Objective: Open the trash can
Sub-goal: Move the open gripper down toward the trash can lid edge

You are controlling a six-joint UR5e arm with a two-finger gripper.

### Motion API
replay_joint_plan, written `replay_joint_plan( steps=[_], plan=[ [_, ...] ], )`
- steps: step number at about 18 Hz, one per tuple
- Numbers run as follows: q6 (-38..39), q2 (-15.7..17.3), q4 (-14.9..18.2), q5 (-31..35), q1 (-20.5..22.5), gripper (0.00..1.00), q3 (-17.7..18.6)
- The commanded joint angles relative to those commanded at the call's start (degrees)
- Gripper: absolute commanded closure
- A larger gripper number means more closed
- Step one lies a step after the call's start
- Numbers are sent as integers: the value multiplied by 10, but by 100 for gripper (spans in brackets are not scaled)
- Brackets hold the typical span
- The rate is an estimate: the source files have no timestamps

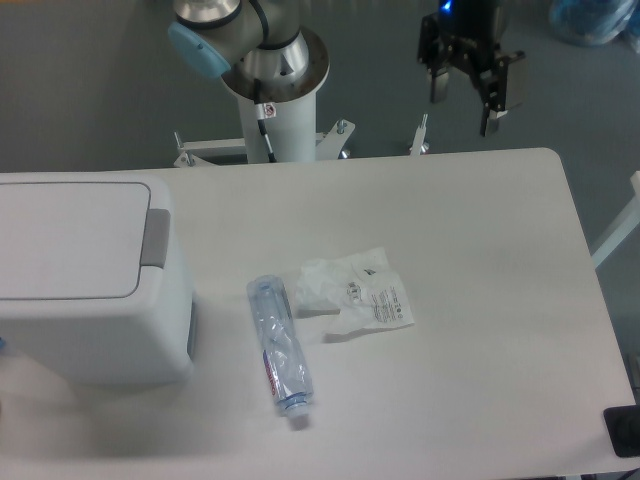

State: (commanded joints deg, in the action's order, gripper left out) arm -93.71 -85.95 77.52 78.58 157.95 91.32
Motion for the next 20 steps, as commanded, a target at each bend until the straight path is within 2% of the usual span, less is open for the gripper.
replay_joint_plan(
  steps=[3, 5, 8, 9, 12, 15, 17, 20],
  plan=[
    [104, -13, -3, -14, -37, 0, -10],
    [183, -21, -20, -18, -59, 0, -16],
    [275, -28, -56, -21, -96, 0, -14],
    [327, -33, -68, -21, -108, 0, -12],
    [478, -51, -132, -29, -155, 0, -9],
    [603, -65, -170, -31, -185, 0, -14],
    [650, -68, -185, -41, -203, 0, -14],
    [683, -69, -186, -55, -223, 0, -10]
  ],
)
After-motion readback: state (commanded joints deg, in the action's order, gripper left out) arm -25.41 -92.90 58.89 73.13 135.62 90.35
